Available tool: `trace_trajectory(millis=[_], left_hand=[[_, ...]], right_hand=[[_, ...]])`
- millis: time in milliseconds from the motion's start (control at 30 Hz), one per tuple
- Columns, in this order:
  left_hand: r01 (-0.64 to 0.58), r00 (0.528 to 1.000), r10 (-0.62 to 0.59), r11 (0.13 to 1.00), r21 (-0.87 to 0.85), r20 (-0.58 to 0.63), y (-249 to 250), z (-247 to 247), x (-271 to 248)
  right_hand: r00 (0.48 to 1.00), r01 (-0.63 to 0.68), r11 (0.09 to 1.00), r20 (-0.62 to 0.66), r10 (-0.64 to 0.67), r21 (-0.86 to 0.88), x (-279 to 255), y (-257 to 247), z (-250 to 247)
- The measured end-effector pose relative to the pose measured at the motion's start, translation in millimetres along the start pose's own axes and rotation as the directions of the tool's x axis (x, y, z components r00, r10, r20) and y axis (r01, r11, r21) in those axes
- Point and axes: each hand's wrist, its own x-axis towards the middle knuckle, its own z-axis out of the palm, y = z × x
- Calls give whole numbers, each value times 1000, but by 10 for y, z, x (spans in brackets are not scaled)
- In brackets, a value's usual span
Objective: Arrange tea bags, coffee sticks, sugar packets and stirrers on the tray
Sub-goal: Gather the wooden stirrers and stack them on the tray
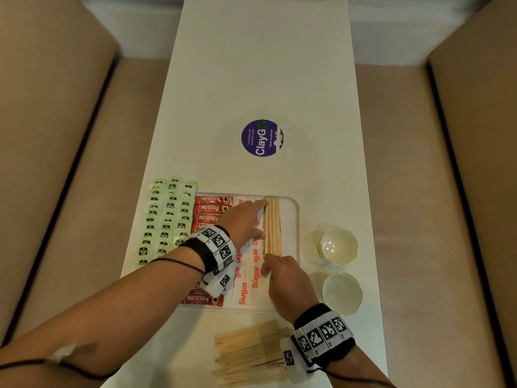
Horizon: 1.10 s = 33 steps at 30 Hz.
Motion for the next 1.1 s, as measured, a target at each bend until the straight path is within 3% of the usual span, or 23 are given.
trace_trajectory(millis=[200,533,733,900,1100], left_hand=[[4,1000,-4,1000,-18,12,-12,0,5],[22,1000,-21,999,-24,20,13,-14,-14],[13,1000,-13,999,-31,17,15,3,-30],[9,1000,-9,1000,-17,9,-4,35,-19],[6,1000,-6,1000,6,5,10,37,-18]], right_hand=[[994,-106,994,-6,106,2,-86,98,-28],[995,-80,996,-51,82,35,12,82,-30],[972,-94,977,-197,132,190,78,141,-15],[980,-132,978,-128,153,162,237,54,33],[980,-117,976,-138,144,186,284,41,33]])
